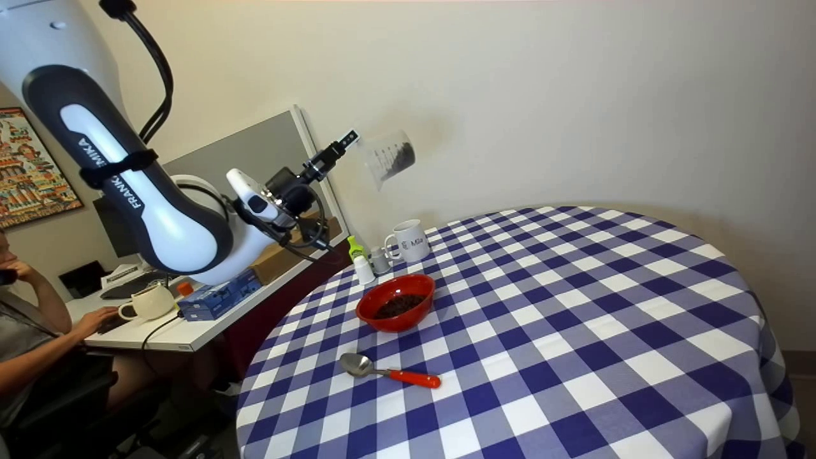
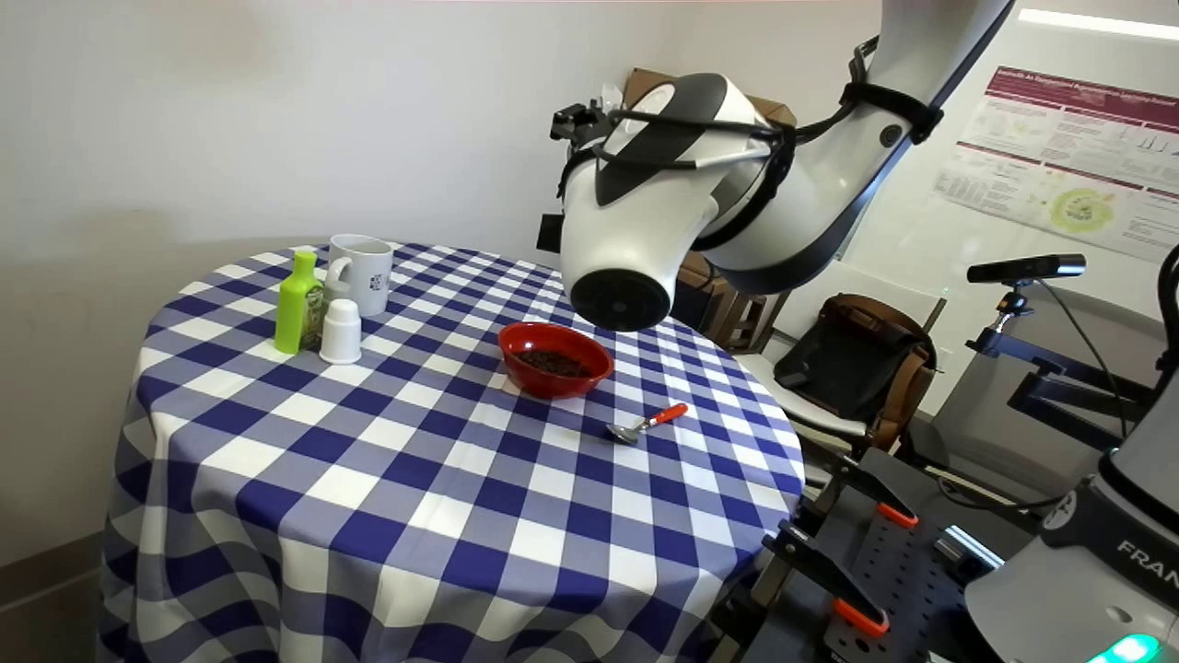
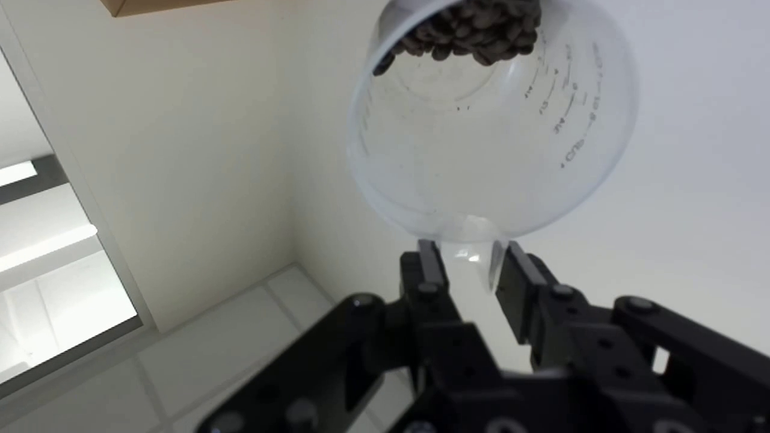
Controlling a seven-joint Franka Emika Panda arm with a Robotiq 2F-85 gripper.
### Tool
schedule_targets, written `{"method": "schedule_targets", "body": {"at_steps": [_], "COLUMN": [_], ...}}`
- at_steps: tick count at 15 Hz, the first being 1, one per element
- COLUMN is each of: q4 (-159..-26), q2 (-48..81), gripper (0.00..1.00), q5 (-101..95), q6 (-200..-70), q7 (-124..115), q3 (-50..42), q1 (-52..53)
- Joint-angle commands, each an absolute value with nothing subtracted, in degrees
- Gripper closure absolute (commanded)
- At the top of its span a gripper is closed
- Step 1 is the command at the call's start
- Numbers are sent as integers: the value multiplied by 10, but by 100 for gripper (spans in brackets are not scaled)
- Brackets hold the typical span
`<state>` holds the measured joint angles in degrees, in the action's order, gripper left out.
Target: Pour the contents in the jug into the red bowl
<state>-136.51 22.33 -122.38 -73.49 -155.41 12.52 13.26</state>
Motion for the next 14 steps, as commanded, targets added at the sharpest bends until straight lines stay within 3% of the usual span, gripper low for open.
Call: {"method": "schedule_targets", "body": {"at_steps": [1, 14], "q4": [-1377, -1399], "q2": [229, 241], "gripper": [90, 90], "q5": [-1247, -1272], "q6": [-699, -658], "q7": [-1583, -1582], "q3": [126, 124], "q1": [130, 126]}}
